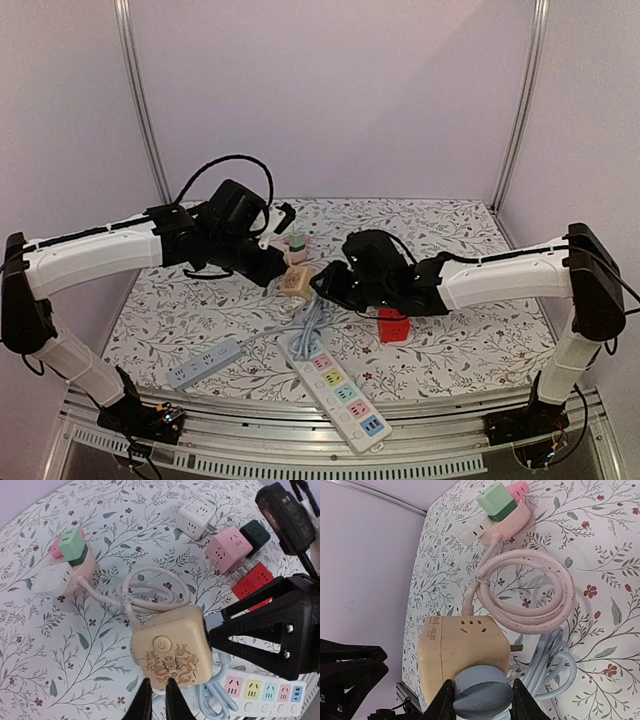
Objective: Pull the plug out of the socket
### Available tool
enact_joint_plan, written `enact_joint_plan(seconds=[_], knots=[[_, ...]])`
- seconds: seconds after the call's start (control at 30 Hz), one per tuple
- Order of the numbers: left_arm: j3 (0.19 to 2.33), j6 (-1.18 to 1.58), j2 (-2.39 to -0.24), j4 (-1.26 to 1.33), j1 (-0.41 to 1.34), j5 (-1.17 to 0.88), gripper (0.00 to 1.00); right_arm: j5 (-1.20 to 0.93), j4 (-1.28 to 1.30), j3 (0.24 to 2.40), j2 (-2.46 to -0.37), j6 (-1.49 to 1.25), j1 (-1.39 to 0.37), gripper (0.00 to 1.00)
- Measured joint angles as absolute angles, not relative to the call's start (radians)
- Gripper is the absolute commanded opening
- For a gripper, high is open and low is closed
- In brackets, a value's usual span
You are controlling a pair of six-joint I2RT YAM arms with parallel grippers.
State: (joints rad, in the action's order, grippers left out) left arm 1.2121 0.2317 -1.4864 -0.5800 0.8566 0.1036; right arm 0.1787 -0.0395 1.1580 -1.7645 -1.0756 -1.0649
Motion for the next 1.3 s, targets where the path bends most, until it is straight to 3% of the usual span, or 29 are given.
enact_joint_plan(seconds=[0.3, 0.4, 0.5, 0.6, 0.87, 0.97, 1.3], knots=[[1.181, 0.264, -1.423, -0.498, 0.751, -0.128, 0.12, 0.2, -0.058, 1.122, -1.752, -1.07, -1.065, 0.0], [1.181, 0.274, -1.422, -0.481, 0.737, -0.175, 0.29, 0.203, -0.063, 1.119, -1.751, -1.064, -1.065, 0.0], [1.181, 0.295, -1.428, -0.471, 0.734, -0.224, 0.55, 0.204, -0.068, 1.119, -1.751, -1.052, -1.065, 0.0], [1.181, 0.308, -1.455, -0.462, 0.733, -0.275, 0.68, 0.201, -0.076, 1.119, -1.751, -1.024, -1.065, 0.0], [1.181, 0.367, -1.561, -0.461, 0.69, -0.389, 0.73, 0.18, -0.09, 1.119, -1.745, -0.921, -1.066, 0.0], [1.181, 0.389, -1.579, -0.461, 0.663, -0.41, 0.79, 0.177, -0.095, 1.119, -1.744, -0.892, -1.067, 0.0], [1.181, 0.435, -1.611, -0.454, 0.641, -0.464, 0.81, 0.162, -0.109, 1.119, -1.744, -0.833, -1.078, 0.0]])
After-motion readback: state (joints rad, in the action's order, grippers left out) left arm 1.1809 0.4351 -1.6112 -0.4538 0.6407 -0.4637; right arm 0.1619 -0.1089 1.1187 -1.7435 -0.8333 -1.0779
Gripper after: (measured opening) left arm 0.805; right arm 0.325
